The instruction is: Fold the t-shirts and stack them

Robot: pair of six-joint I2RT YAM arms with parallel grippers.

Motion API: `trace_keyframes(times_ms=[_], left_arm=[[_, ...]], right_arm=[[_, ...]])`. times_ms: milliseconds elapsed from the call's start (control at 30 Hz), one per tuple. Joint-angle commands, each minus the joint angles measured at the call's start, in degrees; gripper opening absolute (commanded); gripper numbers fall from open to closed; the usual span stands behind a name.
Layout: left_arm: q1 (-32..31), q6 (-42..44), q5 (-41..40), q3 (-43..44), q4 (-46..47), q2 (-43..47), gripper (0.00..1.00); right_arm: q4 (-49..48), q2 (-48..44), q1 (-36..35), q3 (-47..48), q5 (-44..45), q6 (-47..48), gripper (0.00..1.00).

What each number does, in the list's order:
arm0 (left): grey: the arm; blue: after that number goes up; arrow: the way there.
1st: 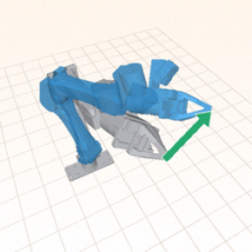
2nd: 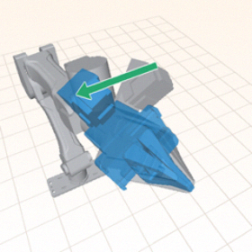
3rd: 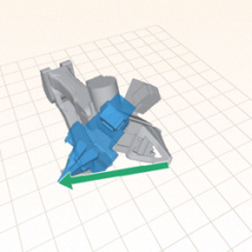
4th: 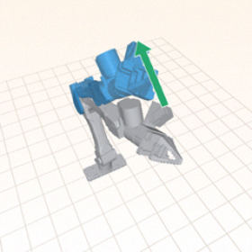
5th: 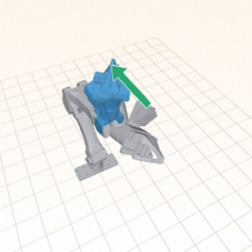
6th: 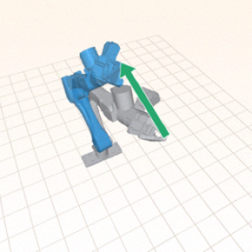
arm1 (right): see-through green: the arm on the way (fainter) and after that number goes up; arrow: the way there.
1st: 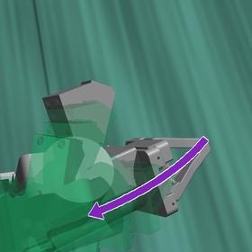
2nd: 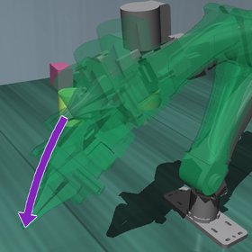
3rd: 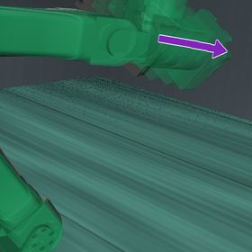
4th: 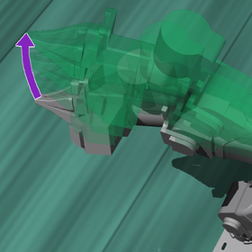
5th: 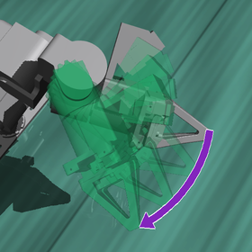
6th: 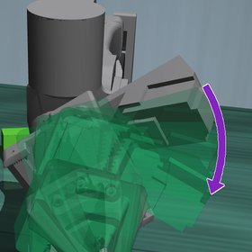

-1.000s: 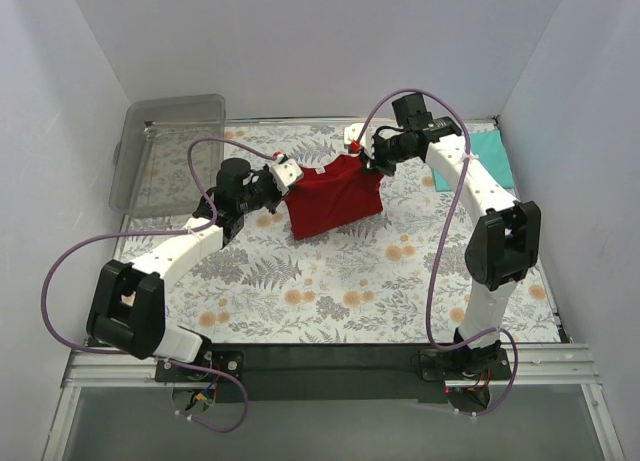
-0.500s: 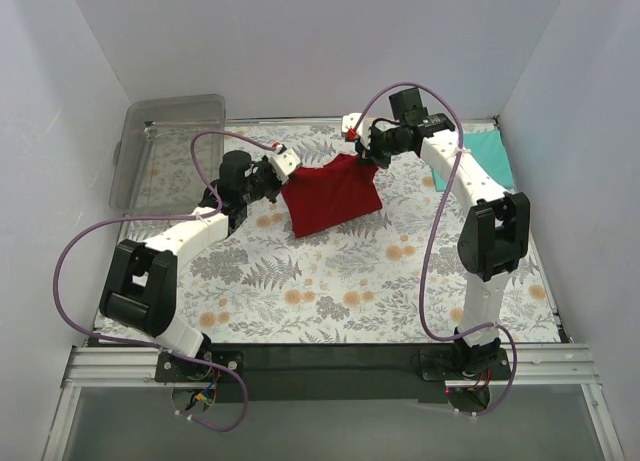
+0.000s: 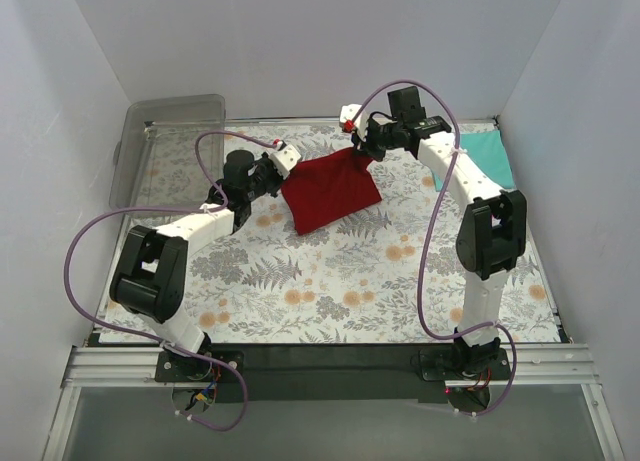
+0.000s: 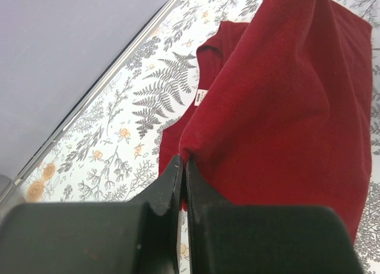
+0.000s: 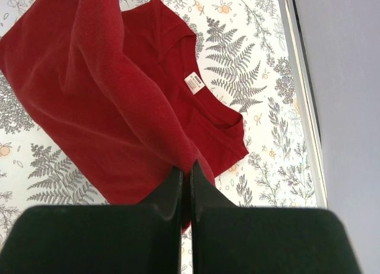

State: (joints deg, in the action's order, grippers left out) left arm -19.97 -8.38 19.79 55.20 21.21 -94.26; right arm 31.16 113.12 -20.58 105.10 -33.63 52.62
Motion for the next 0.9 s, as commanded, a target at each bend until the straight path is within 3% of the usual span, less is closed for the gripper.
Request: trace_keyframes(times_ms=[0,600,733,867], left_arm=[[0.5,0.1,-2.8,1.4,3.6,0.0,0.0],[1.3,2.1,-1.4,-0.1,4.2,1.4,0.0],[1.3,2.7,5.2,-3.7,3.1,7.5,0.0],[1.2,2.3,19.1,-7.0,-4.8,14.7,0.0]], right_arm=[[-4.3,1.0,0.3,0.4,0.2,-1.8,0.01],[-5.0,-0.9,0.3,-3.7,2.2,-1.4,0.01],[-3.8,-7.2,0.3,-9.9,1.0,2.0,0.01],[-0.2,-13.9,0.3,-19.1,-1.2,8.7,0.01]])
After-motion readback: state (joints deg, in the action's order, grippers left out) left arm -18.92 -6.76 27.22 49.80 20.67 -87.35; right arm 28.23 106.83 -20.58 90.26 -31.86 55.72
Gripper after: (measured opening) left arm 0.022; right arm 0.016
